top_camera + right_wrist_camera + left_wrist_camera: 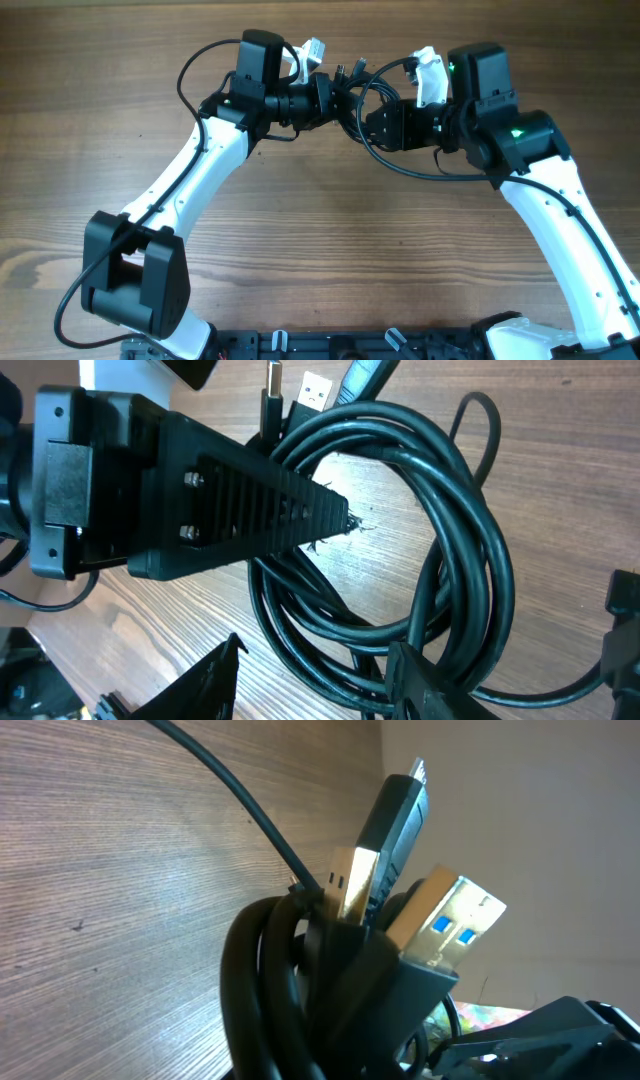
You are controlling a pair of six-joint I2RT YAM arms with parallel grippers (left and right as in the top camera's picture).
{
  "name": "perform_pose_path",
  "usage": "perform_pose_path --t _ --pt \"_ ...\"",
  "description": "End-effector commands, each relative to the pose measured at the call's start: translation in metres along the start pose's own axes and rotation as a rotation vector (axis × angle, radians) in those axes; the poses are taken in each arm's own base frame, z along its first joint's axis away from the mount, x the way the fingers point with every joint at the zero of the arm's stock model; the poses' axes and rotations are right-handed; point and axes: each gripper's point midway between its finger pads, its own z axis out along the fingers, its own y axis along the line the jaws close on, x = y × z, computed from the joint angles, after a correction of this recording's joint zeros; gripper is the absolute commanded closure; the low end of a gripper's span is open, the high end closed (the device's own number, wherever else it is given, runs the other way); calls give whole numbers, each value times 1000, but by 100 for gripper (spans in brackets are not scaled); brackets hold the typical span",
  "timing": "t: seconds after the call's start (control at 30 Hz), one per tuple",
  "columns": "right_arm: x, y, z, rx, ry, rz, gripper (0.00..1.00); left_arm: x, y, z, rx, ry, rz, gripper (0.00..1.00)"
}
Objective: Untangle cables
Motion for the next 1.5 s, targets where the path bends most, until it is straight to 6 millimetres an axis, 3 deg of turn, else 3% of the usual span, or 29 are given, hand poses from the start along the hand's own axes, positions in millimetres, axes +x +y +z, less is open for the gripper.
perform_pose_path --t 0.0,0.43,0.83,1.1,1.47 --pt "5 -6 10 20 39 -8 50 -1 -8 -1 20 2 -42 96" --pt "12 -8 16 13 79 -11 50 0 -8 -1 20 5 -175 96" --pt "3 -6 17 5 42 -54 50 -4 -4 -1 1 -19 -323 96" --pt "2 7 25 25 25 -111 50 -6 -2 0 -12 -34 -350 96" --pt "3 6 25 30 30 -113 50 -6 -2 0 -15 -38 -349 96"
